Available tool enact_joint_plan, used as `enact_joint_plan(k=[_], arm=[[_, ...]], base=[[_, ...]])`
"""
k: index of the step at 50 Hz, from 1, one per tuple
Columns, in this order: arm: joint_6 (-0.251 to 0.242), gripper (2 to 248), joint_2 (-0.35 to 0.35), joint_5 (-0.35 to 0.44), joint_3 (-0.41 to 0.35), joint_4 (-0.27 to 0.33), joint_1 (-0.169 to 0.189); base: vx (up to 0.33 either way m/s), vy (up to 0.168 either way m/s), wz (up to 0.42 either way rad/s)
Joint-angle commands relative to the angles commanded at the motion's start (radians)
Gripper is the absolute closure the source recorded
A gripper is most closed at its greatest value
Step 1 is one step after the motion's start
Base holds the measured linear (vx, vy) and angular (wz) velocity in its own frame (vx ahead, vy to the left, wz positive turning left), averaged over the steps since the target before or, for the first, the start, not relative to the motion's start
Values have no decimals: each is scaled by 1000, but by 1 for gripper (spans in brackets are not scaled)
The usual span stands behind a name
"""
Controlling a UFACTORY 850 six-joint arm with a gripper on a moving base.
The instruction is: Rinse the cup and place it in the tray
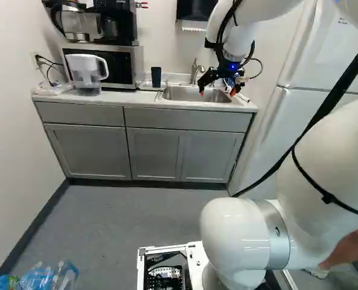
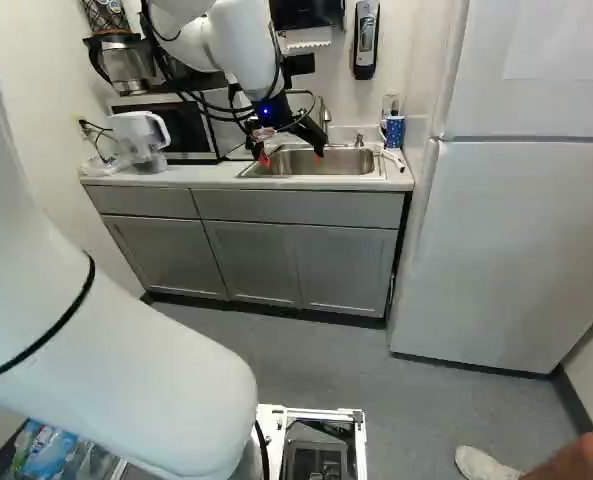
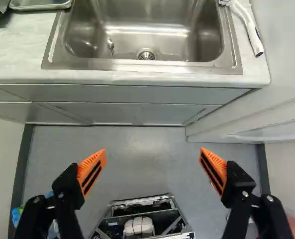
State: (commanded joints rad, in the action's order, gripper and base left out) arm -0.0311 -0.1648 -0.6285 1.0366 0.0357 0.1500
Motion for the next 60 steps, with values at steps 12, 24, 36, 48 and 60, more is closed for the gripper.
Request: enact_joint_plan(k=[12, 24, 36, 48, 60], arm=[[0, 3, -2, 21, -13, -1, -2], [1, 3, -4, 58, -37, -1, -6], [2, 3, -9, 112, -71, -3, -11], [4, 3, -14, 183, -115, -4, -18], [6, 3, -20, 268, -170, -6, -27]], base=[[0, 0, 0], [0, 0, 0], [0, 0, 0], [0, 0, 0], [0, 0, 0]])
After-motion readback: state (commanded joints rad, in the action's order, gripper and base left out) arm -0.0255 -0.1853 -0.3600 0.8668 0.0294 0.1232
